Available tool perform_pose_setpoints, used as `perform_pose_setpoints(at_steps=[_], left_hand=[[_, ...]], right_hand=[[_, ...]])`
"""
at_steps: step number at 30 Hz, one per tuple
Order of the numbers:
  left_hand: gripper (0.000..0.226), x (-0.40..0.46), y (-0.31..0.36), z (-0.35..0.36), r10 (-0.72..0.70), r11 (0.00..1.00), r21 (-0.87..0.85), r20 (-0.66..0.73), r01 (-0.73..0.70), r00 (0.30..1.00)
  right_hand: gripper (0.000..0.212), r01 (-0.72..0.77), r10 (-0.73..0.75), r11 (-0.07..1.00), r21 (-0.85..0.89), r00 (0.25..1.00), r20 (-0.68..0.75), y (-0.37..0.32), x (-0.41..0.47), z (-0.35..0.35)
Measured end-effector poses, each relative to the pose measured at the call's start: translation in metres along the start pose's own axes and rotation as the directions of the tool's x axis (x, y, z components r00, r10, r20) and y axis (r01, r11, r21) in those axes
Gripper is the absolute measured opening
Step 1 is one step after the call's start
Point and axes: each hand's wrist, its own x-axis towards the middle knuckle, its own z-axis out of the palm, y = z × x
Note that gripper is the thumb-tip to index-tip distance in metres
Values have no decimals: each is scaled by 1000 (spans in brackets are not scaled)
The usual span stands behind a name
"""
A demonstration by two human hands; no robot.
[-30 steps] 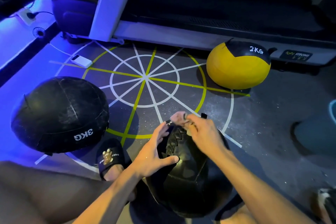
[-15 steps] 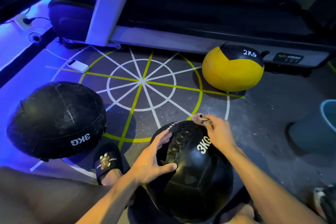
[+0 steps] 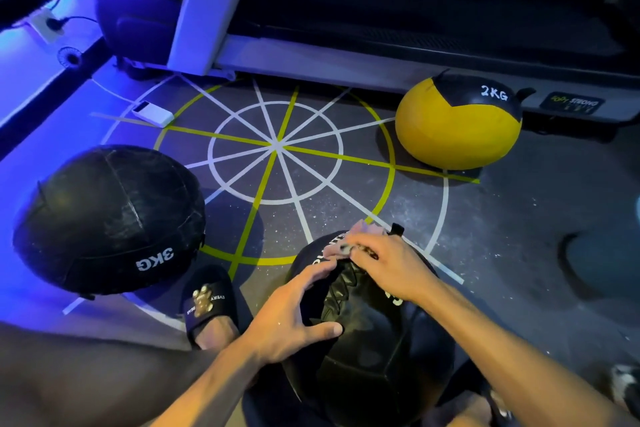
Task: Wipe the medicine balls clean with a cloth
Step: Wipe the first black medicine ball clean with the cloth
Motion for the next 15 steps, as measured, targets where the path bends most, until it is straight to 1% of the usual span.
perform_pose_setpoints(at_steps=[1,2,5,6,7,9,11,12,14,15], left_hand=[[86,-2,0,1,0,1000,-16,-5,0,1000],[85,-3,1,3,1,999,-34,-10,-1,1000],[82,-5,5,9,-9,996,-90,-28,7,1000],[82,-5,5,12,-13,997,-83,-55,8,998],[86,-6,4,14,-14,998,-62,-102,8,995],[104,-10,-5,15,-68,997,-56,-210,57,975],[125,-11,-13,13,-178,979,-142,-243,146,954],[131,-12,-16,13,-205,970,-175,-234,166,950],[134,-14,-20,15,-209,966,-194,-211,169,955],[133,-14,-19,15,-202,967,-195,-200,163,959]], right_hand=[[26,33,-32,999,-26,999,18,6,2,-5],[26,15,-15,999,-48,1000,9,15,6,-10],[24,-211,205,973,-97,976,-71,47,28,-18],[25,-237,230,967,-91,970,-80,50,32,-15],[26,-223,218,971,-82,973,-75,48,32,-12],[26,-108,105,991,-72,993,-43,23,23,-5],[26,56,-56,996,-66,998,-5,-5,6,3],[27,163,-159,984,-66,985,59,-20,-6,7],[30,379,-349,919,-105,910,224,-35,-22,16],[31,416,-376,900,-130,891,253,-31,-20,17]])
